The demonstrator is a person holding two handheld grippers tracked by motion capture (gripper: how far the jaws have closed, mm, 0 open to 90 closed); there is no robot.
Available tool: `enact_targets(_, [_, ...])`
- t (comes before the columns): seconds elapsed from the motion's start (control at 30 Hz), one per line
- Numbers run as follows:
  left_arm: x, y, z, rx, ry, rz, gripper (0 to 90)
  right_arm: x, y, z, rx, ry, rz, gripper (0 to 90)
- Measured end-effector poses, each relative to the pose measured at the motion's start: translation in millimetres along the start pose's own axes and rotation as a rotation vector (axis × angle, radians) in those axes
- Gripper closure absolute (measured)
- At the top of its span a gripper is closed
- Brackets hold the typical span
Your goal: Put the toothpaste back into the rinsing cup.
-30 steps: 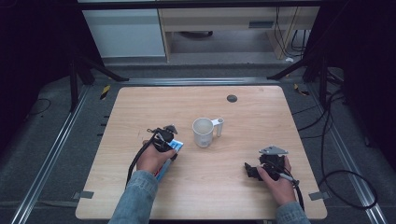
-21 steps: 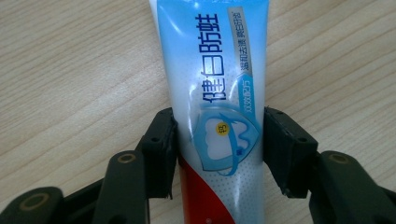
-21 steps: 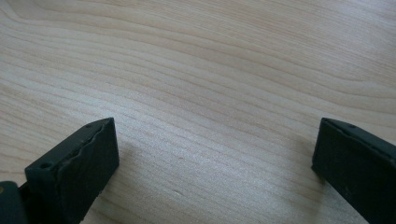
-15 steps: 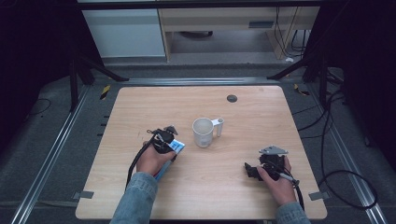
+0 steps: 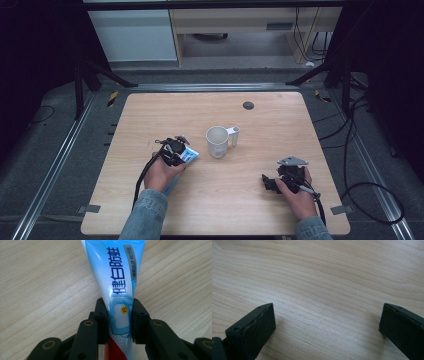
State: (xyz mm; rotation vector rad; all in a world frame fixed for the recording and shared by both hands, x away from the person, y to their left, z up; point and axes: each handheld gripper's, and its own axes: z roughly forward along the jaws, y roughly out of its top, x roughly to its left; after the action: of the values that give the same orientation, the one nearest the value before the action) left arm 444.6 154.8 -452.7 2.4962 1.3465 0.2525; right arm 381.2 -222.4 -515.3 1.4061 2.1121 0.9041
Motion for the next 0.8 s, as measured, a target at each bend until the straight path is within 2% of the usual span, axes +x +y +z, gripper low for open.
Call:
enact_targets(0.03, [0.0, 0.0, 0.0, 0.0, 0.0, 0.0, 71.1, 0.0, 0.0, 0.0, 0.0, 0.0, 0.0, 0.7])
enact_targets(0.07, [-3.5, -0.7, -7.4, -0.04, 0.017, 0.004, 71.2, -0.3, -0.1, -0.1, 0.0, 0.002, -0.002, 0.7])
enact_targets(0.1, [-3.5, -0.7, -7.4, -0.04, 0.017, 0.004, 71.3, -0.2, -0.1, -0.1, 0.0, 0.002, -0.002, 0.7])
enact_targets(0.13, [-8.4, -1.5, -15.3, -0.072, 0.025, 0.016, 71.4, -0.2, -0.1, -0.2, 0.001, 0.002, -0.001, 0.7])
enact_targets(0.23, [-16.7, -2.8, -26.5, -0.12, 0.031, 0.031, 71.4, -0.3, -0.1, -0.1, 0.0, 0.002, -0.002, 0.7])
enact_targets(0.33, [-21.0, -4.0, -34.0, -0.151, 0.031, 0.036, 71.5, -0.3, -0.1, -0.1, 0.0, 0.003, -0.003, 0.7])
enact_targets(0.43, [-30.5, -6.1, -45.6, -0.198, 0.053, 0.056, 71.5, -0.3, -0.1, -0.1, 0.0, 0.003, -0.002, 0.7])
enact_targets(0.57, [-35.0, -6.9, -51.4, -0.23, 0.046, 0.052, 71.5, 0.0, 0.7, 0.7, 0.002, -0.002, 0.005, 0.7])
enact_targets(0.63, [-37.7, -5.6, -54.0, -0.238, 0.05, 0.065, 71.5, -0.2, 1.1, 1.1, 0.002, -0.004, 0.002, 0.6])
enact_targets(0.7, [-39.1, -4.8, -56.5, -0.265, 0.045, 0.055, 71.5, -0.1, 1.4, 1.3, 0.002, -0.004, 0.005, 0.7])
enact_targets(0.8, [-39.7, -3.8, -58.6, -0.278, 0.035, 0.052, 71.6, -0.1, 1.4, 1.4, 0.002, -0.004, 0.004, 0.6])
